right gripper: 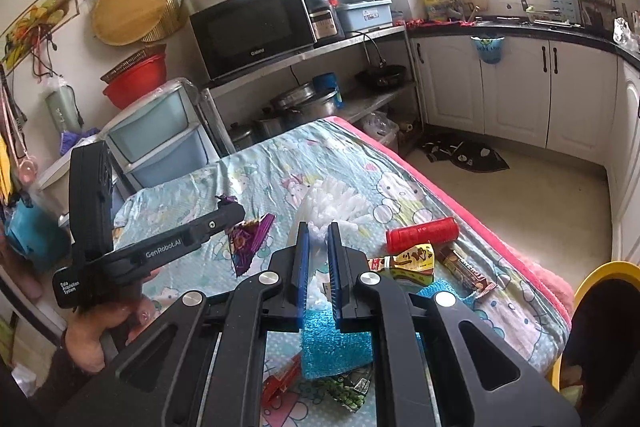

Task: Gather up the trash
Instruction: 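Carry the purple wrapper and white glove over the yellow bin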

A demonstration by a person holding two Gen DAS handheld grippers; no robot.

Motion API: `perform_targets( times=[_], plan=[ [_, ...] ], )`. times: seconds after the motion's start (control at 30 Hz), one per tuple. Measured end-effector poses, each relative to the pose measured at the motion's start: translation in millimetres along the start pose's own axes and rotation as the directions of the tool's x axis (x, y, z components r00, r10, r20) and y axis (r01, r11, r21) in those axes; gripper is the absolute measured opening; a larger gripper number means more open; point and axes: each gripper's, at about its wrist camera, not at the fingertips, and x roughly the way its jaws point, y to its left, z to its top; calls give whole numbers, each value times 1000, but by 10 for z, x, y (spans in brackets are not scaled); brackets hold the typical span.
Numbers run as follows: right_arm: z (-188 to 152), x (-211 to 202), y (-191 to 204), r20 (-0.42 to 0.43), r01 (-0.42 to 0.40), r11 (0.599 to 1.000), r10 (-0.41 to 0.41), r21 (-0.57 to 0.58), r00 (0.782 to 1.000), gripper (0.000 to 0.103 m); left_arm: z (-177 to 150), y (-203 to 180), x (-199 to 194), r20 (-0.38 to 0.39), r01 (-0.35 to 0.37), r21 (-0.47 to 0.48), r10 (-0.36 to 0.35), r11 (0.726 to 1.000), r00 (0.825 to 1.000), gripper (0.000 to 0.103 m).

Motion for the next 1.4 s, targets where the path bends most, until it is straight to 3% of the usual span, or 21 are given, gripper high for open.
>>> perform_targets(
  times=[0.73,1.4],
  plan=[
    [-7,-632,-169,82,39,999,-40,17,996,9,27,-537,-222,55,69,96,-74,993,996,19],
    [-106,-1152,-561,146,156,983,-169,91,975,9,-18,-1212,-53,28,159,189,-167,969,986,19]
  ],
)
